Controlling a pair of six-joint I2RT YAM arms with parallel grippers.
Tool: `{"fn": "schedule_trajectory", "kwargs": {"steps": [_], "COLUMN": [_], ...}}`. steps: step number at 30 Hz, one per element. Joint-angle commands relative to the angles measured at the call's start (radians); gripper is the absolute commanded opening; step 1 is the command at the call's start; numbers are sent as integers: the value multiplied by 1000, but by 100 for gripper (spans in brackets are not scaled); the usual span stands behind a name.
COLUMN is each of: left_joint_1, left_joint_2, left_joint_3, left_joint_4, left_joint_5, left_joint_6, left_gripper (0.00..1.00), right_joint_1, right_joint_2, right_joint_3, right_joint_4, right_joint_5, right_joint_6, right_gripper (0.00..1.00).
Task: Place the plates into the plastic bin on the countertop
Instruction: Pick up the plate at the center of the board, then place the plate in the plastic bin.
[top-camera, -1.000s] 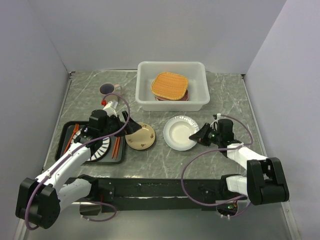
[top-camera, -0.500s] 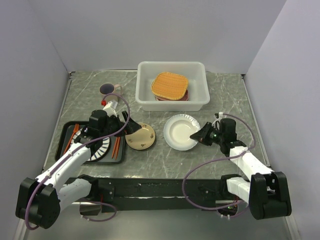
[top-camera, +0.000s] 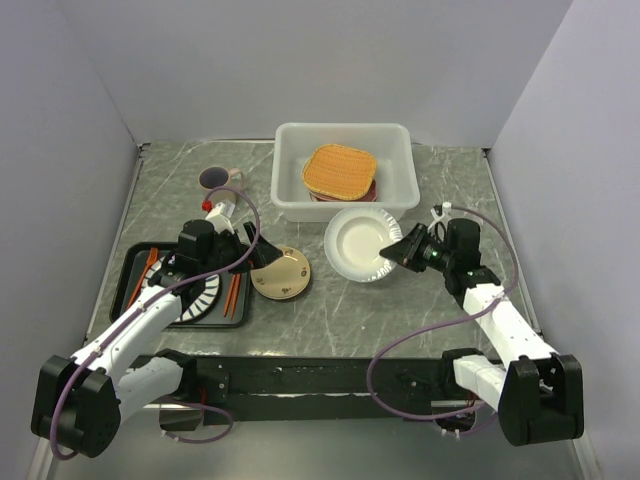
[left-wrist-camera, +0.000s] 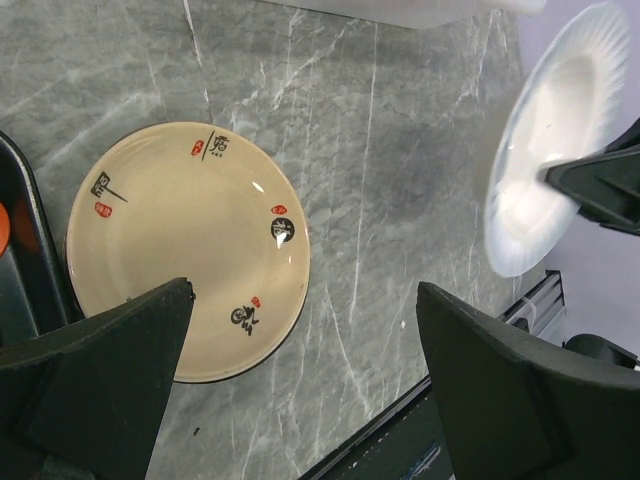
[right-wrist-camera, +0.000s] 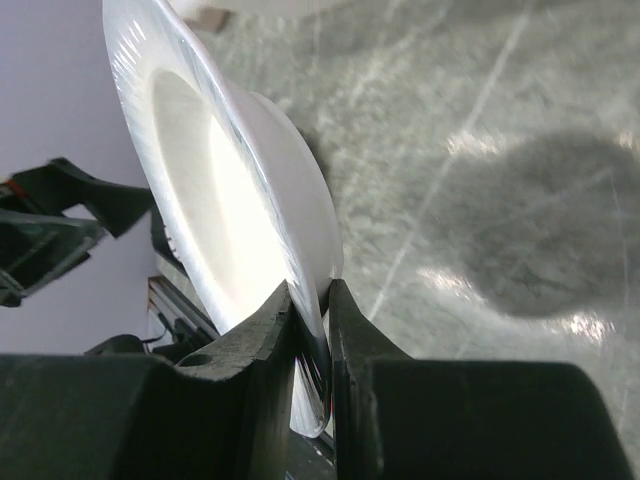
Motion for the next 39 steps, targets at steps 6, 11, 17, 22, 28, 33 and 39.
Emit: {"fn": "schedule_trajectory", "kwargs": {"steps": [6,11,17,22,28,33,39], "left_joint_1": [-2,-2,-2,-2,-2,-2,-2], "left_joint_2": [-14,-12,-11,-8,-12,-14,-17], "left_joint_3": [19,18,24,26,27,26,23], "left_joint_4": [15,18,18,21,9,8,6], "left_joint_5": [-6,-3,-5,1,-11,-14,-19], "left_joint_6": [8,11,17,19,28,31,33], "left_gripper": [99,99,99,99,99,99,99], "right_joint_1": [3,3,1,3,1,3,4], "right_joint_2": [46,91,154,241,354,442,537], "right_joint_3": [230,323,419,518,639,719,785], "right_joint_4": [74,66,55,40,35,45,63], "right_joint_5": [-76,-76,-62,-35,-29,-21,-21], "right_joint_6": [45,49,46,39,48,62,83], "right_gripper": [0,0,0,0,0,0,0]}}
